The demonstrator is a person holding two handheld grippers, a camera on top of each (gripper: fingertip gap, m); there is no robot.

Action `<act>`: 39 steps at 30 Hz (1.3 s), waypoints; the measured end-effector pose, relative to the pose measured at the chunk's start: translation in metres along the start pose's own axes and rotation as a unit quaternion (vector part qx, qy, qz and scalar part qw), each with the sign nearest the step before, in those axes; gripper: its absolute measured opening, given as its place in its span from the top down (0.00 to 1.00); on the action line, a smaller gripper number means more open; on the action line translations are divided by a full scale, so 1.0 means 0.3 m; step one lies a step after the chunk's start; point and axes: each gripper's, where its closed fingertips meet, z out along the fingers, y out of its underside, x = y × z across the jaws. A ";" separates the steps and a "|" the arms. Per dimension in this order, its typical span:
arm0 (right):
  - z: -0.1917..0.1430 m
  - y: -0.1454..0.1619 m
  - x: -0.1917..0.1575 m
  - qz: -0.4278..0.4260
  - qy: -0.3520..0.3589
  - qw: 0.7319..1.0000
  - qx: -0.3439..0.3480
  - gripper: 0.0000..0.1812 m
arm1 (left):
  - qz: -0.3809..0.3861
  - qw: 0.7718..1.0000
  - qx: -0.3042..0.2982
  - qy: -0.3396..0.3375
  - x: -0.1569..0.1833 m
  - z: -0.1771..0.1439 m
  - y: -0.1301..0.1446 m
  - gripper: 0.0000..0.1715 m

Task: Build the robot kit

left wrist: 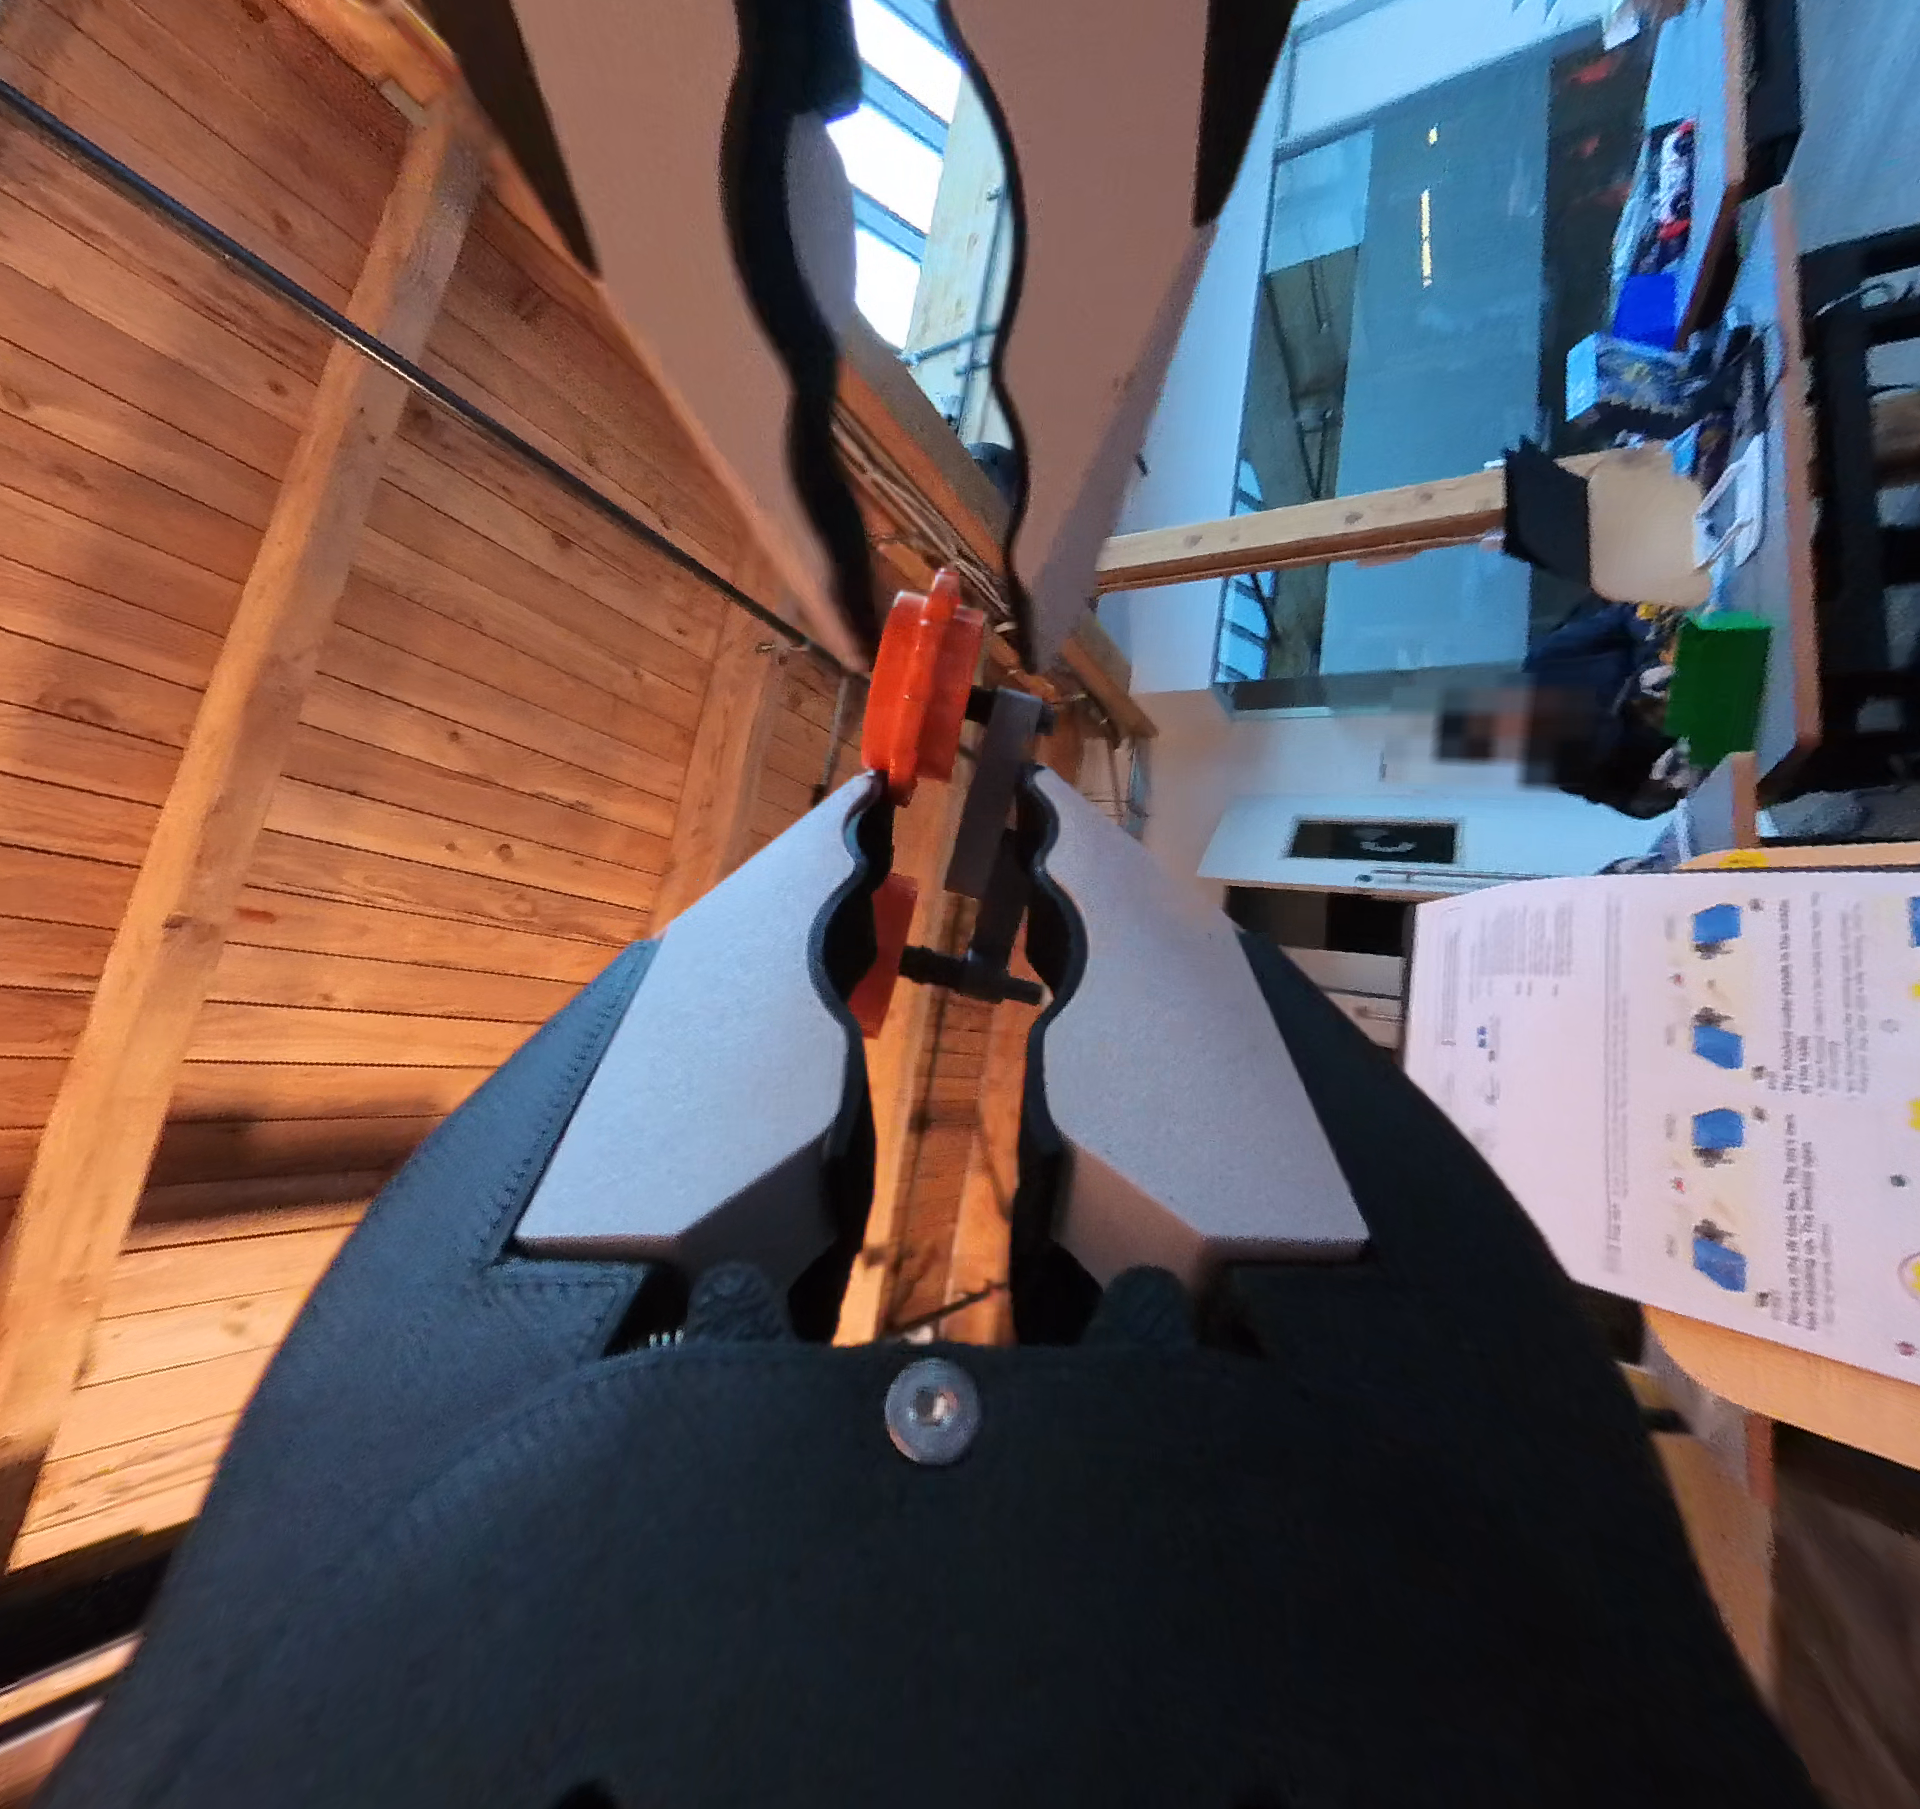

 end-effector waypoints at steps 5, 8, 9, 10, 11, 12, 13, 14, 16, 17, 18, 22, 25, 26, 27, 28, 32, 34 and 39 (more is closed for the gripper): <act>0.003 -0.005 -0.013 -0.001 -0.013 1.000 -0.002 0.92 | -0.025 1.000 0.002 0.016 0.014 -0.009 0.001 0.88; 0.008 -0.004 -0.024 0.032 -0.032 0.999 0.002 0.92 | -0.048 0.998 0.017 0.026 0.023 -0.018 -0.001 0.87; 0.010 0.002 -0.024 0.047 -0.040 0.998 0.000 0.92 | -0.051 0.998 0.028 0.022 0.021 -0.024 -0.006 0.86; 0.013 0.015 -0.021 0.056 -0.044 0.997 -0.006 0.92 | -0.054 0.998 0.039 0.021 0.023 -0.031 -0.015 0.82; 0.016 0.025 -0.019 0.062 -0.050 0.997 -0.010 0.92 | -0.056 0.997 0.043 0.019 0.023 -0.037 -0.021 0.79; 0.017 0.028 -0.019 0.067 -0.056 0.996 -0.008 0.92 | -0.052 0.998 0.041 0.015 0.023 -0.039 -0.023 0.77; 0.019 0.028 -0.019 0.072 -0.062 0.995 -0.006 0.93 | -0.040 0.999 0.035 0.011 0.023 -0.036 -0.021 0.75; 0.020 0.024 -0.024 0.077 -0.074 0.994 -0.003 0.92 | -0.025 0.999 0.028 0.004 0.022 -0.032 -0.017 0.75; 0.024 0.019 -0.033 0.084 -0.094 0.992 -0.004 0.92 | 0.000 1.000 0.020 -0.004 0.021 -0.021 -0.014 0.75; 0.027 0.021 -0.033 0.087 -0.099 0.991 -0.008 0.92 | 0.004 1.000 0.019 -0.006 0.020 -0.017 -0.015 0.76; 0.027 0.018 -0.036 0.086 -0.107 0.990 -0.008 0.92 | 0.004 1.000 0.018 -0.006 0.020 -0.013 -0.018 0.78; 0.027 0.014 -0.037 0.096 -0.128 0.987 -0.015 0.92 | 0.006 1.000 0.016 -0.006 0.027 -0.005 -0.026 0.78; 0.030 0.013 -0.038 0.104 -0.142 0.984 -0.019 0.92 | 0.006 1.000 0.019 -0.005 0.036 -0.005 -0.035 0.76; 0.031 0.012 -0.038 0.104 -0.144 0.984 -0.019 0.92 | 0.005 1.000 0.016 -0.009 0.032 -0.003 -0.032 0.77; 0.033 0.010 -0.036 0.106 -0.145 0.983 -0.020 0.92 | 0.004 1.000 0.014 -0.011 0.030 -0.001 -0.030 0.76; 0.033 0.008 -0.038 0.113 -0.151 0.982 -0.021 0.92 | 0.002 1.000 0.012 -0.012 0.028 0.002 -0.026 0.76; 0.033 -0.001 -0.024 0.130 -0.155 0.979 -0.016 0.92 | -0.010 1.000 -0.004 -0.021 0.016 0.007 -0.005 0.80; 0.032 -0.005 -0.023 0.127 -0.157 0.979 -0.015 0.92 | -0.024 1.000 -0.001 -0.016 0.016 0.003 -0.004 0.82; 0.031 -0.019 -0.019 0.117 -0.149 0.982 -0.008 0.92 | -0.035 0.999 0.005 -0.016 0.012 -0.010 -0.007 0.82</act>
